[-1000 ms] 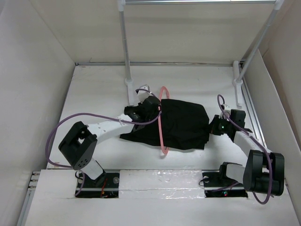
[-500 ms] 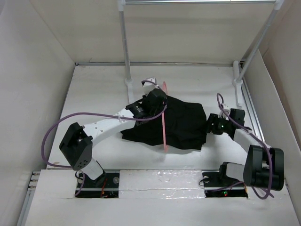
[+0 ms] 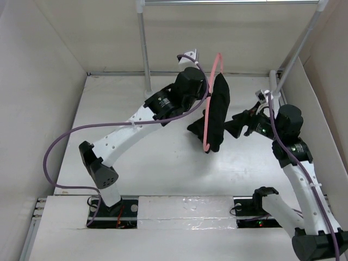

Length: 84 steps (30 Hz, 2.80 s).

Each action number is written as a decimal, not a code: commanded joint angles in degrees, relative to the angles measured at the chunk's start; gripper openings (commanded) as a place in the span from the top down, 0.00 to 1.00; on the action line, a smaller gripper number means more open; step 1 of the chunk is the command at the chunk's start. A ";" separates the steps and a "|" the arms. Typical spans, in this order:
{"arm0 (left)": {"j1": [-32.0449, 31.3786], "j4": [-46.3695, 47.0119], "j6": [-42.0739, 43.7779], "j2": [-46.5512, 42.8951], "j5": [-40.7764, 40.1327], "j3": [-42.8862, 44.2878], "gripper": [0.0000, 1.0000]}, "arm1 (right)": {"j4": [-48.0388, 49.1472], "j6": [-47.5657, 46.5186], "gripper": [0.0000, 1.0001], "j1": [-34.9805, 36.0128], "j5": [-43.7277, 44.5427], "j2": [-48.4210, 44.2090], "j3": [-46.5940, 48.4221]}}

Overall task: Place the trousers on the hanger
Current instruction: Place the trousers on the hanger, then place the hanger at the clothesline.

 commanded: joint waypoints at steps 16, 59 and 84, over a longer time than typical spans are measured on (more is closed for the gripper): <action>-0.14 -6.74 2.98 4.33 3.77 15.46 1.00 | 18.14 20.46 0.12 25.65 16.44 7.12 1.47; 2.32 0.03 6.68 -15.52 8.44 8.29 0.26 | 42.05 49.02 1.00 2.82 15.05 22.21 18.60; 2.32 -8.41 -7.39 -46.39 4.65 -39.55 0.29 | 50.40 61.33 1.00 -12.83 11.44 48.69 43.31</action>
